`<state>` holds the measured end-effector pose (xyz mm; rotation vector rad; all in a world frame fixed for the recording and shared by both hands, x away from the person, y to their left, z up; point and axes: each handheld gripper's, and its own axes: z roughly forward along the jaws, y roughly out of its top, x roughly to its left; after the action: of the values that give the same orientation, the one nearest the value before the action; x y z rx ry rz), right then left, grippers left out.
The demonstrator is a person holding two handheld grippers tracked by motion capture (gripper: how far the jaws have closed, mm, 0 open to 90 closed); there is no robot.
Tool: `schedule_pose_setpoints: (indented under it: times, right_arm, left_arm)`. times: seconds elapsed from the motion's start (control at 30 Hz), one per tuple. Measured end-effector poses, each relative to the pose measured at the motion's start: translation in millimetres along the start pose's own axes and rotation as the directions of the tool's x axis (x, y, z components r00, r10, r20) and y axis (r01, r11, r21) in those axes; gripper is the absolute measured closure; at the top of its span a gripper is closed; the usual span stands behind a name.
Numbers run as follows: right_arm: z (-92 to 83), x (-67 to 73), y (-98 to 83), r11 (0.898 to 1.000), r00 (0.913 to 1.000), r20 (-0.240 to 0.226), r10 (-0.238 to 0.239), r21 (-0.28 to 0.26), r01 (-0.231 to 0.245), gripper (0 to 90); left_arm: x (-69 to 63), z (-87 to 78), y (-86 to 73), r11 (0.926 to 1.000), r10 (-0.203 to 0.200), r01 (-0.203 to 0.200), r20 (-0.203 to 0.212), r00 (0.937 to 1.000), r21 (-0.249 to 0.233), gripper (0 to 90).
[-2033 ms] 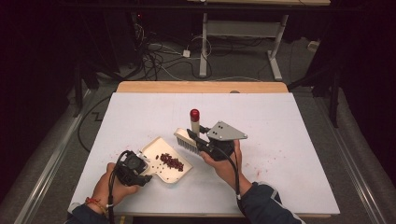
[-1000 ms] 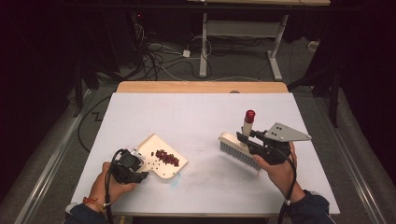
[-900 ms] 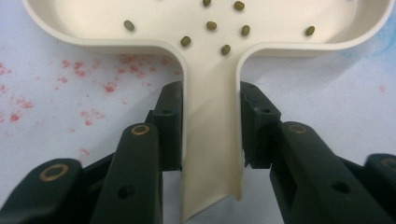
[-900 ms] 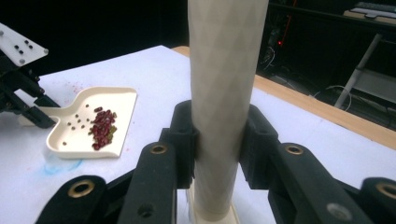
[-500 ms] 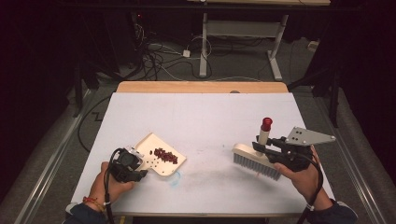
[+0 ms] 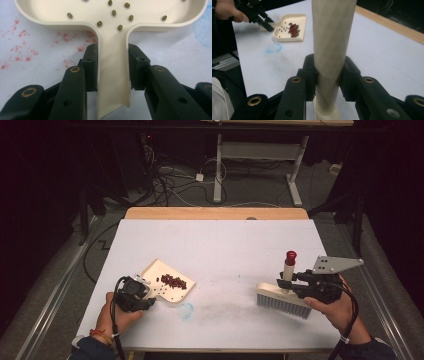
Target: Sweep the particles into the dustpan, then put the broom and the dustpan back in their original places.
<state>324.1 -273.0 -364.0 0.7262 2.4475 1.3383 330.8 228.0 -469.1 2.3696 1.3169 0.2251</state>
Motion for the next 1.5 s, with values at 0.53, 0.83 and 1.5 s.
schedule_pose_setpoints:
  times: [0.53, 0.83, 1.5]
  right_arm:
    - [15.8, -22.6, -1.3, 0.999, 0.9990, -0.036, 0.027, 0.031, -0.026, 70.0]
    - [39.0, -40.9, 9.8, 0.996, 0.9966, 0.053, 0.063, 0.058, -0.066, 66.3]
    - [85.8, -75.5, 11.1, 0.978, 0.9648, 0.221, 0.143, 0.118, -0.172, 60.4]
  left_arm:
    - [3.5, 5.6, 4.2, 0.9849, -0.163, 0.159, -0.050, 0.9854, -0.068, 63.1]
    - [-15.2, 7.7, 4.4, 0.9789, -0.181, 0.182, 0.012, 0.9833, -0.093, 42.8]
    - [-29.9, -22.5, -42.0, 0.9194, 0.109, -0.138, -0.097, 0.9893, -0.368, 18.9]
